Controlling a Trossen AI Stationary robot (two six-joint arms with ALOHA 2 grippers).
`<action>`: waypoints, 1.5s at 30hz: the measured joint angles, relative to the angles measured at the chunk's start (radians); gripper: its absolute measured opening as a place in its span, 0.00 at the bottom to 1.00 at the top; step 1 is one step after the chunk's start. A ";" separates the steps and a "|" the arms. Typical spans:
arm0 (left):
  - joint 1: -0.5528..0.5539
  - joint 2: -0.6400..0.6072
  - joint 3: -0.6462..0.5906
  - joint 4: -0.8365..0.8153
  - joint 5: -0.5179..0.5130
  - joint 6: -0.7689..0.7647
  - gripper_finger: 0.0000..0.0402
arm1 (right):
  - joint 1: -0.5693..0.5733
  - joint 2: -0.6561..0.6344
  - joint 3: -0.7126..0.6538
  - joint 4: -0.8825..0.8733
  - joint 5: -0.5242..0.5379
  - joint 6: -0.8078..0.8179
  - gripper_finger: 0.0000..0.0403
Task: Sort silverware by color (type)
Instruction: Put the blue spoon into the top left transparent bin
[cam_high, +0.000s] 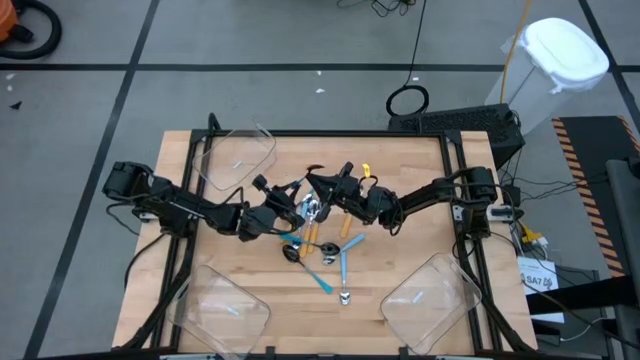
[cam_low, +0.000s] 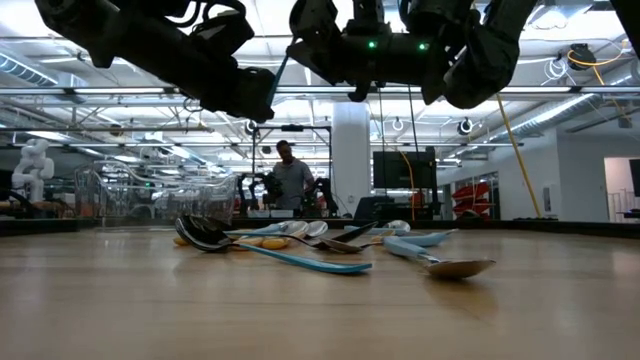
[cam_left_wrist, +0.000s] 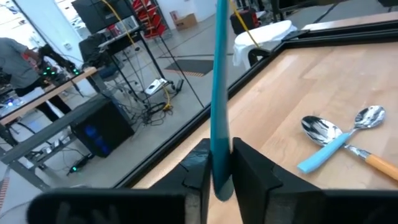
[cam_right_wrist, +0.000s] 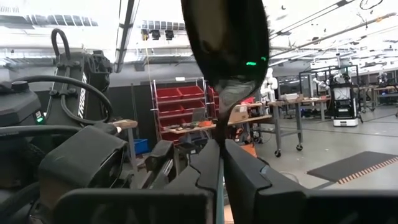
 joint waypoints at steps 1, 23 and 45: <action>-0.001 0.000 0.000 -0.003 0.009 0.000 0.11 | 0.000 0.000 0.000 -0.005 0.000 -0.003 0.04; -0.026 -0.242 0.002 -0.308 0.103 -0.099 0.01 | 0.007 -0.031 0.000 -0.257 0.005 0.058 0.21; 0.268 -0.445 0.474 -1.500 0.391 -0.428 0.00 | 0.142 -0.386 0.000 -0.972 -0.087 0.021 0.25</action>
